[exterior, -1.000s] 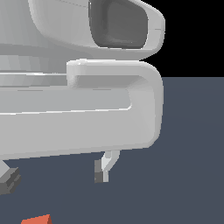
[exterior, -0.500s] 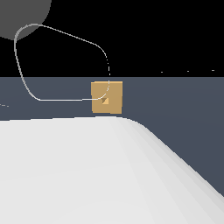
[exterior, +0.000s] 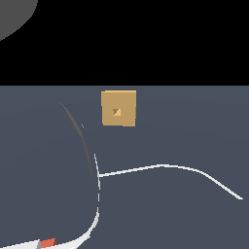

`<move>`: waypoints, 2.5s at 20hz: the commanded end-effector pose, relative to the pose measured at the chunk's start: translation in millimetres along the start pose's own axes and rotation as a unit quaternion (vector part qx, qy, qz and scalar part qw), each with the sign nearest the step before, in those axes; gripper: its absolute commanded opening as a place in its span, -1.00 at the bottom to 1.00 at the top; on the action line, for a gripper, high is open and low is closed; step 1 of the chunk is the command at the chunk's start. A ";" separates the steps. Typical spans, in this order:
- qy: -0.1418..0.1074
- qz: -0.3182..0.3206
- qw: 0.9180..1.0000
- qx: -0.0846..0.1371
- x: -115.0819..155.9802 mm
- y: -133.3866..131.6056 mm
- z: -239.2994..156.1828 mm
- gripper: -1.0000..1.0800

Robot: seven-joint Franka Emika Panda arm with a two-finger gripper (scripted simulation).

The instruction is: Insert the peg into the horizontal hole in a box.

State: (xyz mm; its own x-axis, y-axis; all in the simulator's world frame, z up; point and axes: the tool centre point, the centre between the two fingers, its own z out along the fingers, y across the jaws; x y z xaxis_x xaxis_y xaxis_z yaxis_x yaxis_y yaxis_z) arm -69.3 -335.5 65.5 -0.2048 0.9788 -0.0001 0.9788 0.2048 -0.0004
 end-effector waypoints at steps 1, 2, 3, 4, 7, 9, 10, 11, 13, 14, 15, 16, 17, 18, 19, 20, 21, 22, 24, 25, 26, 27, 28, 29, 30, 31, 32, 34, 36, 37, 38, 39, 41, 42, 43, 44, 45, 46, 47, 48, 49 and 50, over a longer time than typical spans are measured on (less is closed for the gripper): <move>0.000 0.000 1.000 0.000 0.0 0.1 0.0 0.92; 0.000 0.000 1.000 0.000 0.0 0.1 0.4 0.92; 0.000 0.000 1.000 0.000 0.0 0.1 1.4 0.92; 0.000 0.000 1.000 0.000 -0.1 0.0 3.1 0.92; 0.000 0.000 1.000 0.000 0.1 0.2 12.2 0.92; 0.000 0.000 1.000 0.000 -0.1 0.0 21.6 0.92; 0.000 0.000 1.000 0.000 -0.1 -0.1 27.3 0.92; 0.000 -0.001 1.000 0.000 0.1 0.1 32.7 0.92; 0.000 -0.001 1.000 0.000 -0.1 0.0 41.3 0.92; 0.000 -0.001 1.000 0.000 0.0 0.3 44.5 0.92; 0.000 -0.001 1.000 0.000 -0.2 0.4 46.9 0.92; 0.000 -0.001 1.000 0.000 -0.4 0.6 48.7 0.92; 0.000 -0.001 1.000 0.000 -0.7 0.8 49.7 0.92; 0.000 -0.001 1.000 0.000 -1.0 1.0 50.1 0.92; 0.000 -0.001 1.000 0.000 -1.1 1.1 50.2 0.92; 0.000 -0.001 1.000 0.000 -1.1 1.1 50.2 -1.00; 0.000 -0.001 1.000 0.000 -1.1 1.1 50.2 -1.00; 0.000 -0.001 1.000 0.000 -1.1 1.1 50.2 -1.00; 0.000 -0.001 1.000 0.000 -1.1 1.1 50.2 -1.00; 0.000 -0.001 1.000 0.000 -1.1 1.1 50.2 -1.00; 0.000 -0.001 1.000 0.000 -1.1 1.1 50.2 -1.00; 0.000 -0.001 1.000 0.000 -1.1 1.1 50.2 -1.00; 0.000 -0.001 1.000 0.000 -1.1 1.1 50.2 -1.00; 0.000 -0.001 1.000 0.000 -1.1 1.1 50.2 -1.00; 0.000 -0.001 1.000 0.000 -0.8 1.1 49.9 -1.00; 0.000 -0.001 1.000 0.000 -0.5 1.2 49.9 -1.00; 0.000 -0.001 1.000 0.000 0.3 1.4 49.8 -1.00; 0.000 0.000 1.000 0.000 2.9 1.5 49.8 -1.00; 0.000 0.001 1.000 0.000 7.3 1.7 49.3 -1.00; 0.000 0.002 1.000 0.000 10.1 1.9 49.0 -1.00; 0.000 0.003 1.000 0.000 13.5 2.1 48.7 -1.00; 0.000 0.005 1.000 0.000 17.4 2.3 48.2 -1.00; 0.000 0.008 1.000 0.000 26.8 2.9 47.2 -1.00; 0.000 0.010 1.000 0.000 32.3 3.3 46.6 -1.00; 0.000 0.012 1.000 0.000 38.4 3.7 45.9 -1.00; 0.000 0.014 1.000 0.000 45.1 4.2 45.2 -1.00; 0.000 0.016 1.000 0.000 52.4 4.8 44.4 -1.00; 0.000 0.019 1.000 0.000 60.3 5.5 43.6 -1.00; 0.000 0.022 1.000 0.000 68.6 6.3 42.7 -1.00; 0.000 0.024 1.000 0.000 77.5 7.2 41.7 -1.00; 0.000 0.028 1.000 0.000 86.8 8.2 40.7 -1.00; 0.000 0.031 1.000 0.000 96.6 9.3 39.6 -1.00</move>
State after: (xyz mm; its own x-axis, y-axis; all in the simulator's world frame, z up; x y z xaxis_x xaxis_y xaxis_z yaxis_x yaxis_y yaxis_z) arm -79.1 -253.6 23.7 -0.1522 0.9884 0.0010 0.9884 0.1522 -0.0017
